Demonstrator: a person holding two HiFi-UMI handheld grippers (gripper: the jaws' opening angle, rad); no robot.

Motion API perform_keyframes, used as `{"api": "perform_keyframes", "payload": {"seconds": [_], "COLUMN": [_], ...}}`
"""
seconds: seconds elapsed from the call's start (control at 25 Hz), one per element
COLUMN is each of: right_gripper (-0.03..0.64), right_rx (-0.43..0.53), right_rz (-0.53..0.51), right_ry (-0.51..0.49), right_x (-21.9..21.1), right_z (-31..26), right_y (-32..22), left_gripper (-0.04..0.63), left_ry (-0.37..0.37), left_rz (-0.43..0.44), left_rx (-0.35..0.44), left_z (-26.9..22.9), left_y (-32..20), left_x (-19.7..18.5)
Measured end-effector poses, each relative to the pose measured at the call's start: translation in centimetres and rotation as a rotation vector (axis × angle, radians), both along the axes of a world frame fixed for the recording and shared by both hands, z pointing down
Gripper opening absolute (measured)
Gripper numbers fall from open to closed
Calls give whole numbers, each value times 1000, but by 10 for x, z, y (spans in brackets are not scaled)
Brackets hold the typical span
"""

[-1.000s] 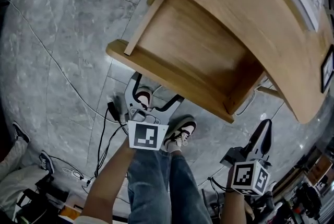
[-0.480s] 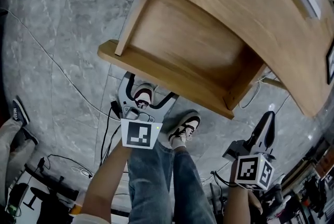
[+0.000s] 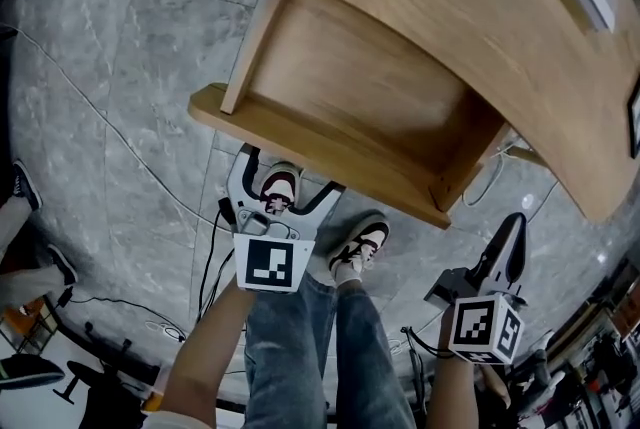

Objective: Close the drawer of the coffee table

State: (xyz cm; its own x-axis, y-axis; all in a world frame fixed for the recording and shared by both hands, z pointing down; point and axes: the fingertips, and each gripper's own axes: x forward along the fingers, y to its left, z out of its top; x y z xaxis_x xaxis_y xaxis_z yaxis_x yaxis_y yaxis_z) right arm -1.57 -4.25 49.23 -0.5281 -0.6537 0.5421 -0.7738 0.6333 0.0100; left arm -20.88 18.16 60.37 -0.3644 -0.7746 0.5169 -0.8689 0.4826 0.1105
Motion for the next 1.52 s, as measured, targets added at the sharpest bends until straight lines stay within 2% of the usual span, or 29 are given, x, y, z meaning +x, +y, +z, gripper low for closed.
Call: {"api": "perform_keyframes", "payload": {"seconds": [0.92, 1.24, 1.36, 1.52], "right_gripper": [0, 0, 0, 0], "right_rx": [-32, -45, -45, -47], "right_rz": [60, 81, 84, 86], "right_ry": [-21, -18, -19, -14], "right_x": [-4, 3, 3, -5], "right_z": [5, 8, 4, 9], "right_y": [-9, -10, -15, -30], "left_gripper": [552, 545, 544, 543], "left_ry": [-11, -45, -28, -44], "left_rz": [23, 46, 30, 47], "left_rx": [-35, -45, -48, -58], "left_z": [-29, -35, -39, -36], "left_y": [-7, -14, -19, -37], "left_x": [-2, -10, -12, -26]}}
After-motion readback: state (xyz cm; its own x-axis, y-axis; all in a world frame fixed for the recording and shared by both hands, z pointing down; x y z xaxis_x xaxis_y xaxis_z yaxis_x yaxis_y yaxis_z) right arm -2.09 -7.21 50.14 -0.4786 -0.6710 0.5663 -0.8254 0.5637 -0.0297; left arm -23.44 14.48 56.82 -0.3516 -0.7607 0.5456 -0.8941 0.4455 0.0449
